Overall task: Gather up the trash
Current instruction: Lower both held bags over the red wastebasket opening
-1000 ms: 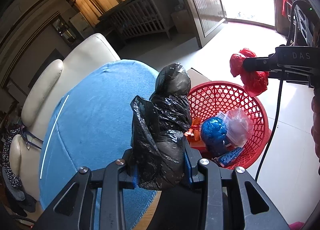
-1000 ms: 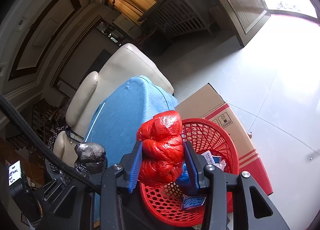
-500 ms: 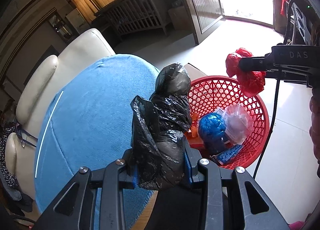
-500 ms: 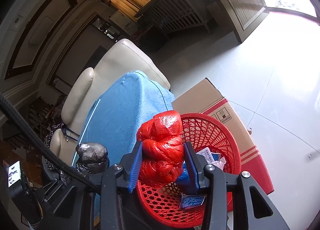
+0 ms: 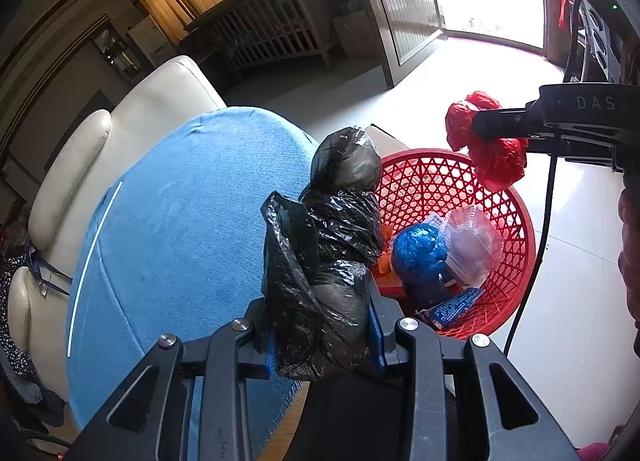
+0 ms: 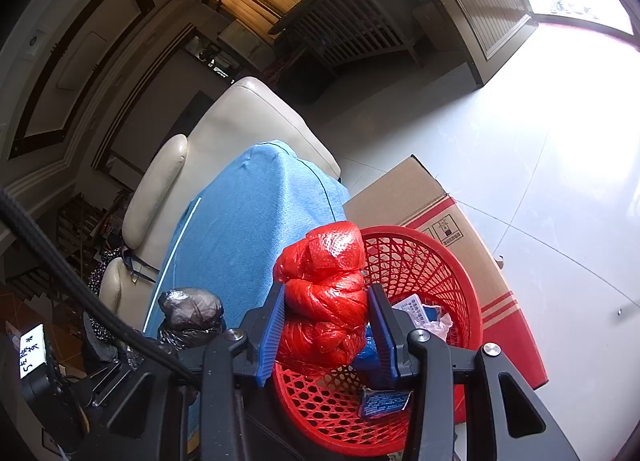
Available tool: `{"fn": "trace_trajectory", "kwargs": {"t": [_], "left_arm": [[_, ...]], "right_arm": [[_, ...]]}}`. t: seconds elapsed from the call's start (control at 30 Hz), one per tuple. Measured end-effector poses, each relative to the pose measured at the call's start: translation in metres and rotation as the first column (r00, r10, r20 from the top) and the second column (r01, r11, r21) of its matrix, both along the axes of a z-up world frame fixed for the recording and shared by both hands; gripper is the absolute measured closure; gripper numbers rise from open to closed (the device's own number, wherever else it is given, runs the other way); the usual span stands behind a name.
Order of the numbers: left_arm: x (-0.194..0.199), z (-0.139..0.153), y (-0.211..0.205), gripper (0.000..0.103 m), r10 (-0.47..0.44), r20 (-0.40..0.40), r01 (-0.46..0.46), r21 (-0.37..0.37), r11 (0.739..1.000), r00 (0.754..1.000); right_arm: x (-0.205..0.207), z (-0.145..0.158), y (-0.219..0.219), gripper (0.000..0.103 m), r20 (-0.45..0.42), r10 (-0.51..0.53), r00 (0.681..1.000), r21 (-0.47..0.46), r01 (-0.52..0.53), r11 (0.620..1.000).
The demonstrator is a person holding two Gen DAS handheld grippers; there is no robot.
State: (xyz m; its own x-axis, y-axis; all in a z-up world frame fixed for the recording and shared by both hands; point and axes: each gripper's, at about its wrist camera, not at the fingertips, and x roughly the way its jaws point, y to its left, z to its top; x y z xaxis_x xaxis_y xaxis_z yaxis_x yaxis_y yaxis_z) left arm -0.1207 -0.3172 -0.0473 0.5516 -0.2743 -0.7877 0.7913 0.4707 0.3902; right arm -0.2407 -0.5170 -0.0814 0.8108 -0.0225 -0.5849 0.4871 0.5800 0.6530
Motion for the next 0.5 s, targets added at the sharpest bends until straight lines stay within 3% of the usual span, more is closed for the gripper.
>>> {"fn": "trace_trajectory", "kwargs": {"t": [0.5], "left_arm": [[-0.0023,-0.0008,-0.0022,0.066,-0.006,-0.014,0.006,0.001,1.000,1.000]], "right_arm": [[-0.0013,0.0018,-0.0019,0.059,0.003,-0.001,1.000,-0.002,0.001,1.000]]}}
